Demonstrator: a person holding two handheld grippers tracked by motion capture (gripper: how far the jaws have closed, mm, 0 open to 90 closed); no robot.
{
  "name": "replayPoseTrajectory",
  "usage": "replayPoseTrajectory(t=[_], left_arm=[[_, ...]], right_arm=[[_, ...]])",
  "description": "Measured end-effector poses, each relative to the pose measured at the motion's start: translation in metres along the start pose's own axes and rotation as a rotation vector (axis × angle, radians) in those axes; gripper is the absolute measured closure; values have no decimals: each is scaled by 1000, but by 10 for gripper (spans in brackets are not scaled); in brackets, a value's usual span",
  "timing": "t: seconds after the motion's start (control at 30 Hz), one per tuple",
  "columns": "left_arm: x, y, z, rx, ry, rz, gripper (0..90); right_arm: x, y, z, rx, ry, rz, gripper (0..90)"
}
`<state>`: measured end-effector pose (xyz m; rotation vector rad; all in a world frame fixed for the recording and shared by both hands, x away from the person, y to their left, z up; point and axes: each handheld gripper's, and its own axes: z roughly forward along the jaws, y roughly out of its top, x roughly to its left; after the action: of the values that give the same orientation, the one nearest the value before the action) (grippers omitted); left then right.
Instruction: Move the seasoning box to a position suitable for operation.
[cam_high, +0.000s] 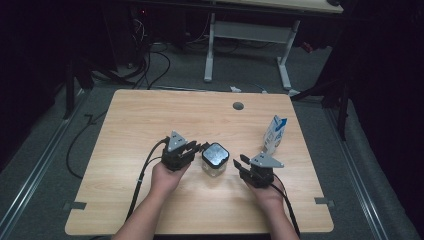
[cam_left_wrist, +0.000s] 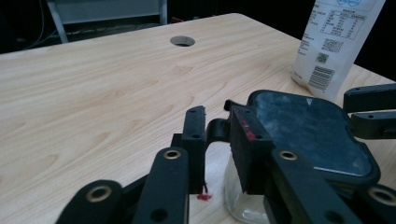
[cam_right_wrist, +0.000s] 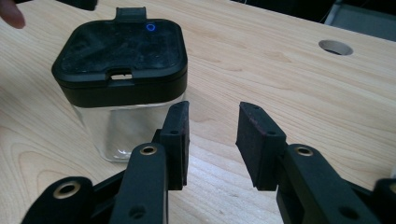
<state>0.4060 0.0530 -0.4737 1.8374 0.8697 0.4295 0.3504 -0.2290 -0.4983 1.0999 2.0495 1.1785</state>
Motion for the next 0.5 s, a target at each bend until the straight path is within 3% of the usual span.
replayPoseTrajectory(t=[0.07, 0.2, 0.33, 0.5], left_arm=[[-3, 4, 2, -6, 1, 12, 800], [-4, 8, 7, -16, -12, -1, 898], [-8, 11, 13, -17, -11, 26, 899], [-10, 11, 19, -12, -2, 32, 899]], right_arm=[[1, 0, 1, -1, 3, 0, 650], [3, 1, 1, 0, 8, -4, 660], [4, 1, 2, 4, 11, -4, 685], [5, 1, 2, 4, 19, -4, 746]])
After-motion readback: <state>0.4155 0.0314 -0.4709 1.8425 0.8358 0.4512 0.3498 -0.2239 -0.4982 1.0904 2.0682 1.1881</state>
